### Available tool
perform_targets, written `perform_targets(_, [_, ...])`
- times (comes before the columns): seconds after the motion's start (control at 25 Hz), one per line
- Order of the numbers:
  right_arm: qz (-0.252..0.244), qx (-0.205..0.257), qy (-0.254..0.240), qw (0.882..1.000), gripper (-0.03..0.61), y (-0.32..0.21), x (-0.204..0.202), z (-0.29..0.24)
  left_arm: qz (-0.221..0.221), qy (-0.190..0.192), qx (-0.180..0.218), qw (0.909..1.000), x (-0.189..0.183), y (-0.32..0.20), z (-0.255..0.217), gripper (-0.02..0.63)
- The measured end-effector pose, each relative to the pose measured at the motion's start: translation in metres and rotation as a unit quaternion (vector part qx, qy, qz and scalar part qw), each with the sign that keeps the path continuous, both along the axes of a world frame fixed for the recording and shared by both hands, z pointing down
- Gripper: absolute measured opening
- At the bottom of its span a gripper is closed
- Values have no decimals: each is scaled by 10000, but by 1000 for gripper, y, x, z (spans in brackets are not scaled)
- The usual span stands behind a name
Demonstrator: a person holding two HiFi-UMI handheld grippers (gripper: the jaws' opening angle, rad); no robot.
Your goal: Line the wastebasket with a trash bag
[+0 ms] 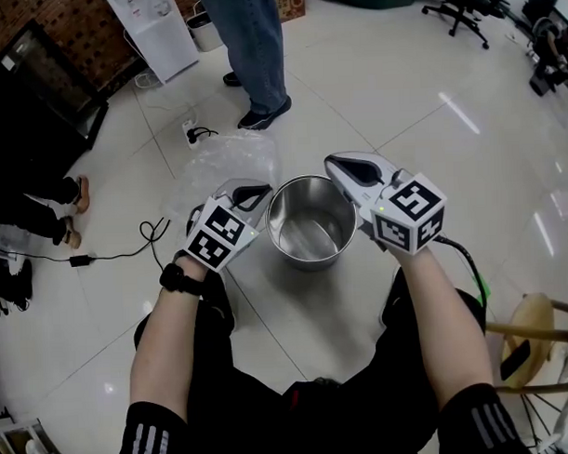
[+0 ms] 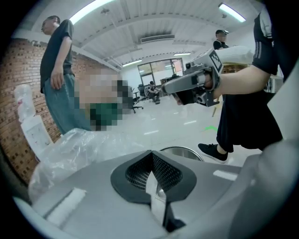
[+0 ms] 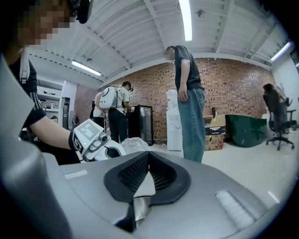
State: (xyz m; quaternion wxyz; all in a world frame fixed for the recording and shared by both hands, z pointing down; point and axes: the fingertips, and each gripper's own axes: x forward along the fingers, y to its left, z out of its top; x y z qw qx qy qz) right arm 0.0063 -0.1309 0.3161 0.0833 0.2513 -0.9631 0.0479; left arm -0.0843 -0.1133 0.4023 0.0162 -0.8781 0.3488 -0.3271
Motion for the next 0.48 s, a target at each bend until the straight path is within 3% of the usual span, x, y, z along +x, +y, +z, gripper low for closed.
perform_targets(0.2, [-2,-59,48,10000,8,-5,0,5,428,14,-132,9990,40,3,23,0])
perform_targets(0.36, [73,-240,138,9996,12,-13,10,20,855,-114,-521,9949,72,18,56,0])
perform_targets(0.48, [35,-383,270,9989,63,-20,8,32,1344,-286,-757,9876,97,33,77,0])
